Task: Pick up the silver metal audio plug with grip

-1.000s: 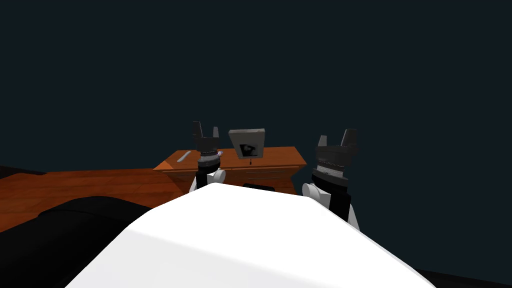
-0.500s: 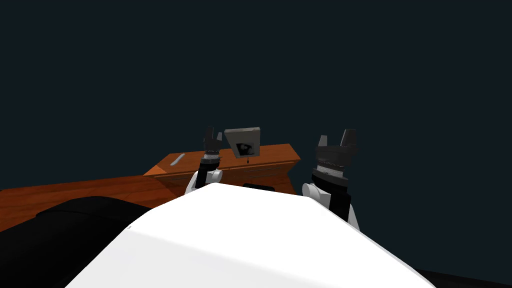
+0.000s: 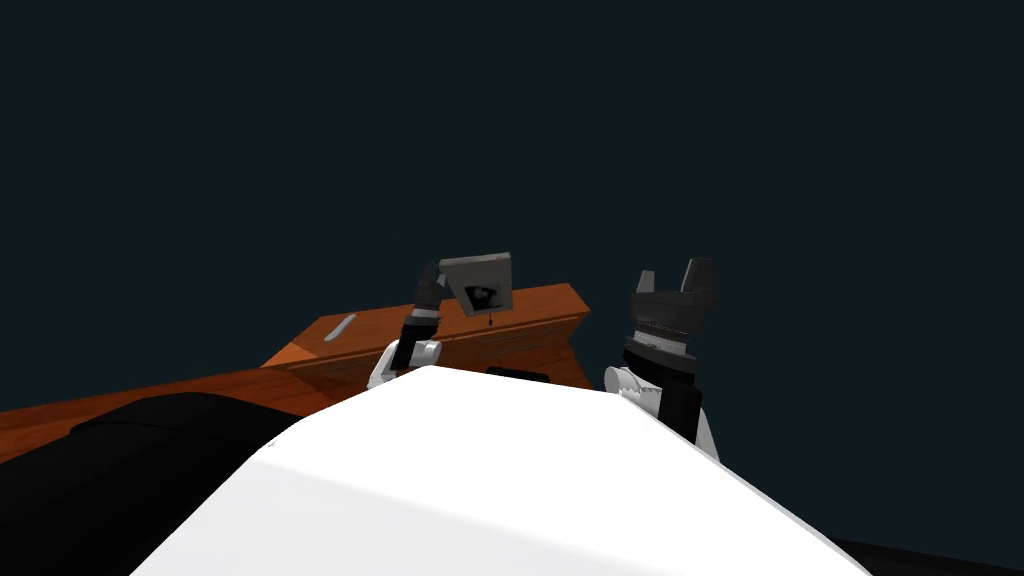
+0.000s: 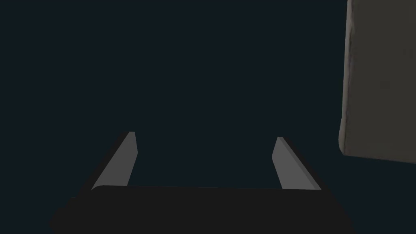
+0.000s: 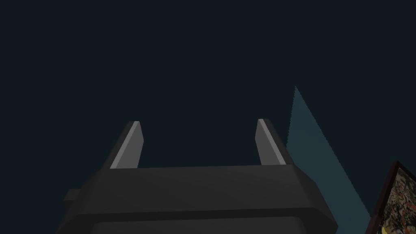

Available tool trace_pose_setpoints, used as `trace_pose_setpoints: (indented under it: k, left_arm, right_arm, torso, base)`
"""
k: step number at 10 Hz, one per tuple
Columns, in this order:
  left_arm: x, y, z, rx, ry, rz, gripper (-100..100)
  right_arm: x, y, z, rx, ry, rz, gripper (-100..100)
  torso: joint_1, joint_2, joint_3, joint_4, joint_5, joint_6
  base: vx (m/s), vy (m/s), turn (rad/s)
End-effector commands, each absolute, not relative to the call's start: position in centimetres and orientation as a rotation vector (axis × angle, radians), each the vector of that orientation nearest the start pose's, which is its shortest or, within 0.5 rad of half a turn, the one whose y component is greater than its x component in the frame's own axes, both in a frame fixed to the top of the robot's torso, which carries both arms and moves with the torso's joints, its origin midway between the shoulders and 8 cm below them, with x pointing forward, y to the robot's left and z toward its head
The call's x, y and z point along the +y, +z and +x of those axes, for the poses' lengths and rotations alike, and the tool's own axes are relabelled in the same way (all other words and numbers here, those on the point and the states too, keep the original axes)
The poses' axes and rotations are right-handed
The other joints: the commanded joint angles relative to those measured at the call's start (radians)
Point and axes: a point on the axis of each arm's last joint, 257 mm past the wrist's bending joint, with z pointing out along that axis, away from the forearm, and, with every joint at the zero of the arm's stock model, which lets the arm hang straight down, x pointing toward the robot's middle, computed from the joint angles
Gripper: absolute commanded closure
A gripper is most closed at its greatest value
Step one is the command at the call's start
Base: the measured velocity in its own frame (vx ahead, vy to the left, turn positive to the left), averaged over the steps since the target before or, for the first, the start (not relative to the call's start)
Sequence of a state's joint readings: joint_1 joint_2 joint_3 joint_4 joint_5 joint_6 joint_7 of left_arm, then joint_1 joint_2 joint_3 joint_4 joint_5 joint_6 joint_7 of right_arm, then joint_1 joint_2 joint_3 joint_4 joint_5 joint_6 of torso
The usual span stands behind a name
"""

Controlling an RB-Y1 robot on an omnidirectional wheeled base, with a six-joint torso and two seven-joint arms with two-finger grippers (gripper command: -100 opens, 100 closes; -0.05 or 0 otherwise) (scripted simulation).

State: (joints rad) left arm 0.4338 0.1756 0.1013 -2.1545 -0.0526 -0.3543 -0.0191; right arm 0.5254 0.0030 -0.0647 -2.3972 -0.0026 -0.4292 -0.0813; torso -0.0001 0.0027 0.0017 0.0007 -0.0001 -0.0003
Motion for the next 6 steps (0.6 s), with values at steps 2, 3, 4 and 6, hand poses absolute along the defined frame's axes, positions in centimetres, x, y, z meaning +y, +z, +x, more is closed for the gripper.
trace_pose_setpoints:
  k: [2,3,4,6]
  left_arm:
    - [32.7,-5.8,40.2,0.969,-1.023,-0.692,-100]
    - [34.0,-7.4,40.8,1.006,-0.97,-0.715,-100]
    - [34.2,-8.0,41.1,1.022,-0.959,-0.737,-100]
    - [35.9,-10.4,41.7,1.074,-0.893,-0.784,-100]
  right_arm:
    - [-29.9,5.6,32.5,0.568,1.312,0.661,0]
    - [-29.9,5.6,32.5,0.568,1.311,0.661,0]
    - [-29.9,5.6,32.5,0.568,1.312,0.661,0]
    - [-29.9,5.6,32.5,0.568,1.312,0.66,0]
  torso:
    - [0.0,0.0,0.0,0.0,0.0,0.0]
    - [0.0,0.0,0.0,0.0,0.0,0.0]
    - [0.001,0.0,0.0,0.0,0.0,0.001]
    - [0.0,0.0,0.0,0.0,0.0,0.001]
  base:
    - [-0.042,-0.013,-0.145]
    - [-0.036,-0.006,-0.202]
    - [-0.035,-0.004,-0.11]
    - [-0.042,-0.008,-0.166]
